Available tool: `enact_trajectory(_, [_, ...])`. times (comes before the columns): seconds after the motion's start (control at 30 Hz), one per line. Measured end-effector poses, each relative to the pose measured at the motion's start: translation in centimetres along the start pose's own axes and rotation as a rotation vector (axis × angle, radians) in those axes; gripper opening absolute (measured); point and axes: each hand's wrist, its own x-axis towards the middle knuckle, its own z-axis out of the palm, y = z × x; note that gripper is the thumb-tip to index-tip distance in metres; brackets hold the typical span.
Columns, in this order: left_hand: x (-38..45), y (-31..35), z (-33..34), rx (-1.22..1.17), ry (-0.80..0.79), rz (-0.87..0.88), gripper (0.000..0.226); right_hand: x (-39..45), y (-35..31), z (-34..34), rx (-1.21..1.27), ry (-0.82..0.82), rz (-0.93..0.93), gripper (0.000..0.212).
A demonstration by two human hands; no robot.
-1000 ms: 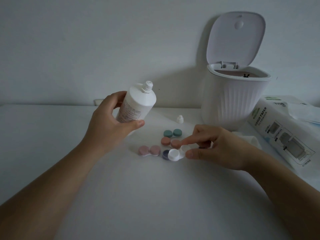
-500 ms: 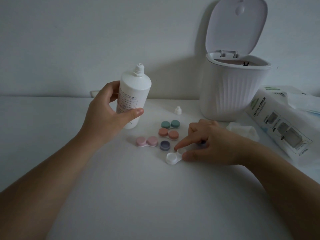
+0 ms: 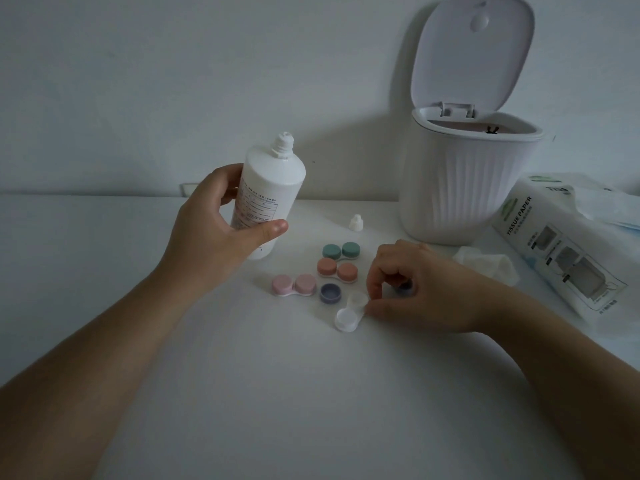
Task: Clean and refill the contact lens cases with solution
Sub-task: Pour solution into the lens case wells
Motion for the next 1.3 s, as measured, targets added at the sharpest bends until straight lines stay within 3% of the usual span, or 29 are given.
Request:
enact_trajectory(0.17, [-0.1, 0.2, 0.1, -0.001, -0.006, -0.002, 0.072, -0.1, -0.3, 0.2, 0.024, -0.011, -0.008, 0.011])
enact_trajectory(0.4, [0.0, 0.2, 0.0, -0.004, -0.007, -0.002, 0.073, 0.1, -1.1, 0.5, 0.006, -0.024, 0.022, 0.053])
enact_trajectory(0.53, [-0.1, 0.1, 0.0, 0.003, -0.009, 0.001, 0.071, 0.4, -1.7, 1.1, -0.077, 0.002, 0.026, 0.062])
enact_trajectory(0.8, [0.0, 0.0, 0.0, 0.006, -0.009, -0.002, 0.072, 0.5, -1.9, 1.8, -0.133, 0.075, -0.034, 0.056])
enact_trajectory(1.03, [0.0, 0.0, 0.0, 0.019, -0.008, -0.001, 0.070, 0.3, -1.9, 1.4, -0.042, 0.091, -0.012, 0.027])
enact_trajectory(1.3, [0.0, -0.2, -0.1, 0.056, -0.012, 0.027, 0.071, -0.1, -1.3, 0.3, 0.348, 0.163, 0.092, 0.020])
